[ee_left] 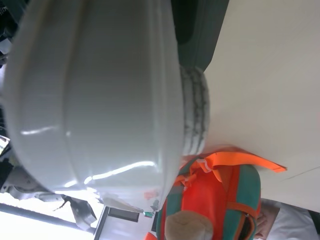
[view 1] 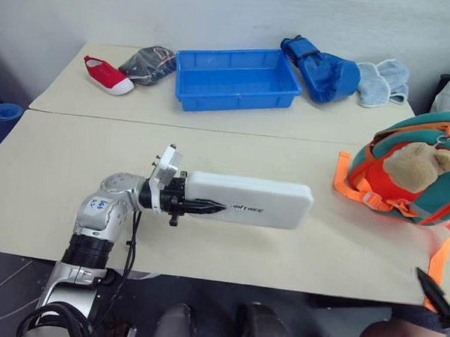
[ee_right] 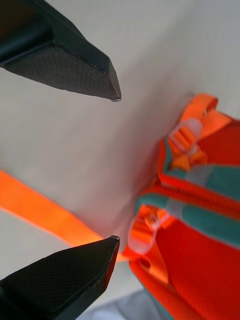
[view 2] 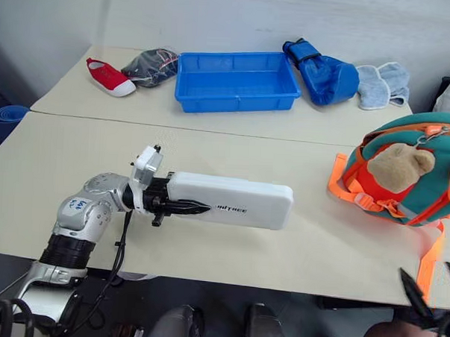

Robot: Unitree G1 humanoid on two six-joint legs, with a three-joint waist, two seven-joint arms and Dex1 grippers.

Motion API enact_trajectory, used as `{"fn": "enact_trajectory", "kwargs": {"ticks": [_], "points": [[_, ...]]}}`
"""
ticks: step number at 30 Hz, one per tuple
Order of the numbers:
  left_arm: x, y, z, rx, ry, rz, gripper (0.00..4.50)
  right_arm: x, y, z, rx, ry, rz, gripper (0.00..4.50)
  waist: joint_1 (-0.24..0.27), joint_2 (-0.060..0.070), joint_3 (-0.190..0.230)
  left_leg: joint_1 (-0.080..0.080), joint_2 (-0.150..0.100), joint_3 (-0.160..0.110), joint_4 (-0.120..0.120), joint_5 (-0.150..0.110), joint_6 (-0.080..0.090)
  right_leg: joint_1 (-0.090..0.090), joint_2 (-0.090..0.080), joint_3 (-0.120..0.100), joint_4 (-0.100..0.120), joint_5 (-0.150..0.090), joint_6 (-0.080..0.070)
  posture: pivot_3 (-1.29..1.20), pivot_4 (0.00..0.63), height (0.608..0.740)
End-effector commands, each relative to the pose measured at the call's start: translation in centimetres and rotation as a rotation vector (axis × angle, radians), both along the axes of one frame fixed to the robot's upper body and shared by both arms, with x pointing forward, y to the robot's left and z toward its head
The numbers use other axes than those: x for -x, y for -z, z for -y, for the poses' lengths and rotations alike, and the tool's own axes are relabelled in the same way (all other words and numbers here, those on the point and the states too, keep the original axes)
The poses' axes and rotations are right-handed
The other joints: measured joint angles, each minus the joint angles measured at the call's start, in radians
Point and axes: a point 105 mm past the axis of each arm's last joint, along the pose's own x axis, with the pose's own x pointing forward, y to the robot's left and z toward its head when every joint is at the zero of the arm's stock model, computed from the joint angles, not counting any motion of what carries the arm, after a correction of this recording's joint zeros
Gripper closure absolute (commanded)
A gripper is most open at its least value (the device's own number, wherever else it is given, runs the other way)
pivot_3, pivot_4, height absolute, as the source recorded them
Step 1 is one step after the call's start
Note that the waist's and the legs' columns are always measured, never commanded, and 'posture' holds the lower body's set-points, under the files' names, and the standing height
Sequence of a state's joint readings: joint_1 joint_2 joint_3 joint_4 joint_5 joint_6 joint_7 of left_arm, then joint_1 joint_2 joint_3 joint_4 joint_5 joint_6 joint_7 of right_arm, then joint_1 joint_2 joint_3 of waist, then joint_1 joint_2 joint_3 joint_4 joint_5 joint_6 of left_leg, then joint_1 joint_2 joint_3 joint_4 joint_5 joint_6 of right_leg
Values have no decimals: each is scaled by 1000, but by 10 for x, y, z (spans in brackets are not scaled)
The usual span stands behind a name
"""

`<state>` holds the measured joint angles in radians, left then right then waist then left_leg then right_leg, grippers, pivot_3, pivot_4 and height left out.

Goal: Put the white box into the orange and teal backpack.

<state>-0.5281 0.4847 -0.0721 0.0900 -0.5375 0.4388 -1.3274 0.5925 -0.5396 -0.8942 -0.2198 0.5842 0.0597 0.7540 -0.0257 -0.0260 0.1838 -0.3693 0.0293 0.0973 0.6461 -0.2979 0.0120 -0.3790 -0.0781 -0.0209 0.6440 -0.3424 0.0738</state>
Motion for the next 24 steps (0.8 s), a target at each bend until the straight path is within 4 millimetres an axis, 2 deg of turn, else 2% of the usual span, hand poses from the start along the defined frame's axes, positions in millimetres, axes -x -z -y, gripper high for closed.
{"fn": "enact_trajectory", "kwargs": {"ticks": [1,2,4,7,11,12,14,18,22,24], "points": [[4,-2,0,0,20,26,3275,-8,-22,23,38,-3,55,43,-2,0,0,0,0,0,0,0,0,1,0,0,0,0,0,0,150,740],[4,-2,0,-2,22,15,3275,-13,-25,24,35,-32,57,43,-3,1,0,1,0,0,0,0,0,1,0,0,0,0,0,0,150,740],[3,-2,-3,-4,12,-4,3275,-32,-27,12,-7,-150,43,43,-2,1,0,0,0,-1,-1,0,0,1,1,-1,0,0,0,0,150,740],[-2,0,-15,-22,-18,-39,3275,-68,-25,-15,-58,-331,-3,43,-7,2,1,1,1,-2,-1,0,0,1,2,-1,0,0,0,0,150,740],[-10,-1,-24,-31,-65,-41,3275,-102,-26,-31,-146,-411,17,43,-1,4,1,-1,1,-3,1,0,0,0,1,-3,1,0,0,0,150,740],[-12,-3,-27,-37,-80,-31,3275,-111,-28,-38,-146,-451,16,213,-1,4,1,-1,1,-3,1,0,0,0,1,-3,1,0,0,0,150,740],[-18,-8,-33,-42,-107,-5,3275,-125,-36,-53,-165,-523,37,650,-1,4,2,-2,1,-3,2,1,0,0,1,-3,0,0,1,0,150,740],[-25,-20,-40,-26,-152,19,3275,-136,-38,-80,-117,-622,35,2072,1,4,2,-2,1,-4,2,1,-1,0,1,-5,0,0,1,0,150,740],[-18,-24,-39,-5,-126,-5,3275,-142,-46,-110,-120,-700,91,3519,-2,4,2,-3,1,-3,2,2,-4,0,0,-4,-1,1,1,0,150,740],[-14,-28,-38,23,-111,-43,3275,-141,-52,-136,-139,-783,108,4180,-5,4,2,-3,1,-3,2,2,-4,0,1,-4,0,1,1,0,150,740]]}}
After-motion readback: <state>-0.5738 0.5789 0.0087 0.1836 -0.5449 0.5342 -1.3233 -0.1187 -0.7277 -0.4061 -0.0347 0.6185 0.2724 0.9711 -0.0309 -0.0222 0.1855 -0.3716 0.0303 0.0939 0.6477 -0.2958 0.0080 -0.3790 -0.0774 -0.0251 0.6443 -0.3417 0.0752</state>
